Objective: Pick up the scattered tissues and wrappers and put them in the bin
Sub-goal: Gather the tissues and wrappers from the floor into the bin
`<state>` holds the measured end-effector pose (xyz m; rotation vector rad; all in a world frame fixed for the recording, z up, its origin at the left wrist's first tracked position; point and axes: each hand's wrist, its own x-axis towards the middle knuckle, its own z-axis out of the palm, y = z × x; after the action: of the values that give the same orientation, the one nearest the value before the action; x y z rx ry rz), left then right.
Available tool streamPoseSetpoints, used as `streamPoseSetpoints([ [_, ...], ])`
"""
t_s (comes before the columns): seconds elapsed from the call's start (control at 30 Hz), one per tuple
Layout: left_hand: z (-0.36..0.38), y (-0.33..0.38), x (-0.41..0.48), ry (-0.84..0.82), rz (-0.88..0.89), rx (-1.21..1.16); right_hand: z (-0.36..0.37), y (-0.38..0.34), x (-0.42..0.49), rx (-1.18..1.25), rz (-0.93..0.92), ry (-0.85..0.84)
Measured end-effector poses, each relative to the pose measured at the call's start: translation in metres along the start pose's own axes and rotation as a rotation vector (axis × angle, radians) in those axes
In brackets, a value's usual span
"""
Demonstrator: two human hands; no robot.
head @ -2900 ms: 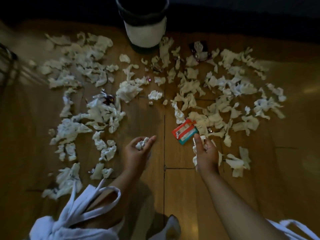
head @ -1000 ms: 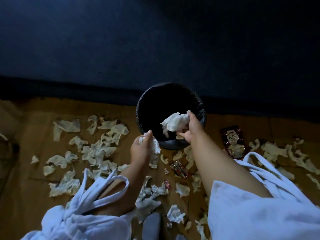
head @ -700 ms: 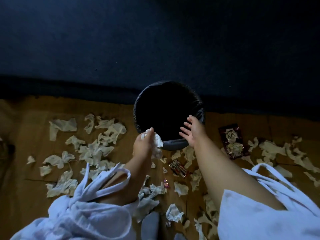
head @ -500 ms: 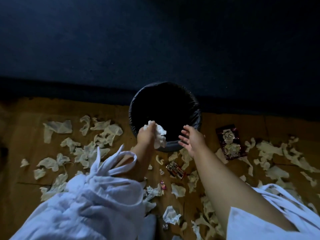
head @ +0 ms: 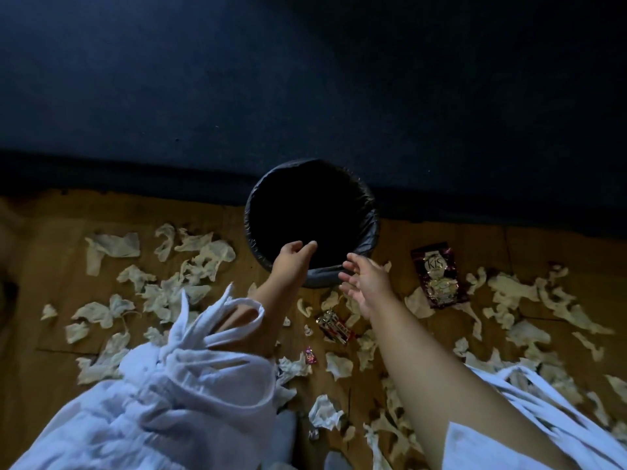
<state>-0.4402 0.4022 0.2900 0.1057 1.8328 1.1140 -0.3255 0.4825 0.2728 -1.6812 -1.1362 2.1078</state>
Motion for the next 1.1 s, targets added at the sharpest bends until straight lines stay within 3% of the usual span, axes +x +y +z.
streamPoseSetpoints([
  [0.17,-0.002,-0.018,-0.078,-0.014,0.044,0.137,-0.017,0.012,-0.059,-0.153,-0.012,-0.002],
  [0.33,-0.013,-0.058,-0.154,-0.010,-0.028,0.253,-0.044,0.041,-0.141,-0.347,0.010,-0.019],
  [0.5,-0.022,-0.119,-0.230,-0.018,-0.037,0.330,-0.065,0.098,-0.209,-0.526,-0.024,0.008],
  [0.8,-0.065,-0.227,-0.359,-0.080,0.064,0.551,-0.069,0.220,-0.335,-0.640,-0.157,0.004],
  [1.1,-0.090,-0.365,-0.467,-0.012,-0.005,0.470,-0.076,0.336,-0.432,-0.768,-0.194,-0.135],
])
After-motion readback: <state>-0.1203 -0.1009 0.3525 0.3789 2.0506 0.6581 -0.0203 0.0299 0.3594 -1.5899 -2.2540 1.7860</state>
